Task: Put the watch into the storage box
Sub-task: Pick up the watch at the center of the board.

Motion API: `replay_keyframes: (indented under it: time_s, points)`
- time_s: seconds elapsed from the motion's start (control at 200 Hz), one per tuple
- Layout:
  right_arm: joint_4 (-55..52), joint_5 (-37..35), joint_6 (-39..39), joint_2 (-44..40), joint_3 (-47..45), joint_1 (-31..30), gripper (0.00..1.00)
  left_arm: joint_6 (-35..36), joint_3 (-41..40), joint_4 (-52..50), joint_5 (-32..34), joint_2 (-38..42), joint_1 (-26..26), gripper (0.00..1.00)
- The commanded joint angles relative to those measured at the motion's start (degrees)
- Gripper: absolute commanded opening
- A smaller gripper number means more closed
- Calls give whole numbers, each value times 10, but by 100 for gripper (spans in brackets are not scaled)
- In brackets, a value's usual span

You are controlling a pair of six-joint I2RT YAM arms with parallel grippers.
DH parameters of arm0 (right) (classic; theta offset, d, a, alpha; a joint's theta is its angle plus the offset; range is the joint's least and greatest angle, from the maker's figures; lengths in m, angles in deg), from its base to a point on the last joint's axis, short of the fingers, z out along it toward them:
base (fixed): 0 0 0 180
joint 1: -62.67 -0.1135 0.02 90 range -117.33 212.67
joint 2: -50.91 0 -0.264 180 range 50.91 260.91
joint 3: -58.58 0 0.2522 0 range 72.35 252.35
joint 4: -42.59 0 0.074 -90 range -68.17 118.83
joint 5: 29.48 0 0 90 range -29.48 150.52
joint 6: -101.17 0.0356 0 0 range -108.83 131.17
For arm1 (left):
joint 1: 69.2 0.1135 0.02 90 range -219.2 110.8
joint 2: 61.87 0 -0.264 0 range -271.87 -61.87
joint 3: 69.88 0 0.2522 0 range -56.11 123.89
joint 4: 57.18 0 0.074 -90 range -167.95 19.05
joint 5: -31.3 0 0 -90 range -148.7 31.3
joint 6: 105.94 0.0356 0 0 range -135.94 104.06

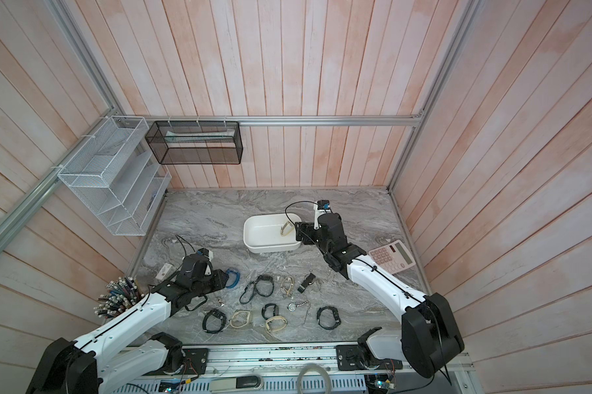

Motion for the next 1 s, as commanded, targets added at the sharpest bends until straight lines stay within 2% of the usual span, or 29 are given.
replay_keyframes:
  time_s: [0.0, 0.335, 0.625, 0.755, 0.995]
  points:
    - [7, -10, 1, -15, -7, 2, 87, -6, -13, 13, 6, -6, 9, 38]
    - [12, -11, -3, -16, -13, 3, 87, 14, 2, 64, 2, -97, 22, 36]
    - [12, -9, -10, -31, -21, 4, 88, 15, 12, 82, 1, -136, 22, 15]
    - [16, -12, -10, -31, -22, 7, 88, 15, 21, 78, -4, -144, 22, 0]
    - [19, -15, -15, -37, -22, 11, 88, 12, 55, 49, -16, -102, 22, 0]
